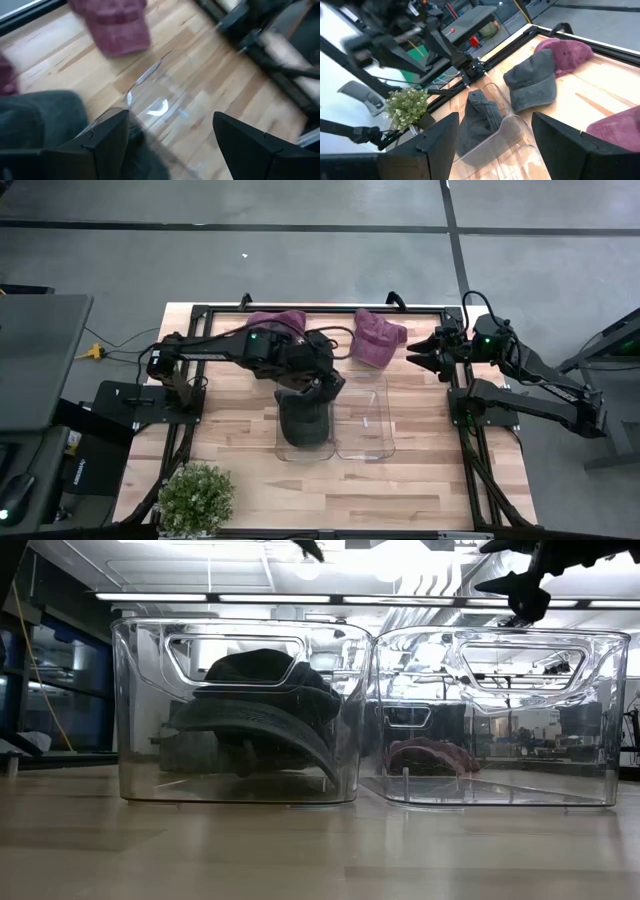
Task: Pick & Place hat
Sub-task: Put the right red cap into the right transparent bin
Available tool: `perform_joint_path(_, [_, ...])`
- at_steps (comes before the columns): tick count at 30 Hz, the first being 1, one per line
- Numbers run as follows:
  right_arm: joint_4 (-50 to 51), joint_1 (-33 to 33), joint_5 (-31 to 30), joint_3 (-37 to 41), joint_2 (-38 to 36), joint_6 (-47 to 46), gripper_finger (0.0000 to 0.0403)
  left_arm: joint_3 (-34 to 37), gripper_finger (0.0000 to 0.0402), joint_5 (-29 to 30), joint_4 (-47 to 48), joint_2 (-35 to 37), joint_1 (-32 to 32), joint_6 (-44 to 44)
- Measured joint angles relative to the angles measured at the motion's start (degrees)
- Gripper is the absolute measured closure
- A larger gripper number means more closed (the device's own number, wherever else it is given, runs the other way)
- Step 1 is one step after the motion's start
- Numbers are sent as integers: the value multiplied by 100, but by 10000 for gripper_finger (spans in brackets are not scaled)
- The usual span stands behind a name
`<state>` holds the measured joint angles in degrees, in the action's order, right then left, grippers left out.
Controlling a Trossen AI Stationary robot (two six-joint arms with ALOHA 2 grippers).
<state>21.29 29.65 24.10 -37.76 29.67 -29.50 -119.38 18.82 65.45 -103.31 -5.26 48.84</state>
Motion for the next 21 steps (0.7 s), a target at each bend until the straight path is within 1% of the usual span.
perform_joint_path(4, [43, 0, -108, 0, 31, -23, 158, 5, 124, -1, -33, 271, 0, 41])
perform_joint_path(6, [39, 0, -105, 0, 36, -20, 158, -33, 124, 3, -231, 343, 0, 50])
perform_joint_path(9, [38, -2, -103, -2, 70, -6, 158, 14, 126, 5, -83, 522, -1, 48])
perform_joint_path(12, [38, 0, -102, 0, 84, 42, 158, 82, 137, 17, -405, 665, 0, 52])
perform_joint_path(14, [38, 0, -103, -1, 106, 44, 158, 291, 149, 16, -367, 863, -2, 52])
perform_joint_path(17, [38, 0, -101, 0, 139, 105, 158, 685, 169, -56, -966, 1057, 0, 57])
perform_joint_path(19, [38, 0, -103, 0, 172, 120, 158, 1107, 181, -87, -1017, 1325, 0, 89])
perform_joint_path(21, [36, 0, -97, -2, 184, 142, 158, 1507, 190, -197, -1776, 1476, 0, 138])
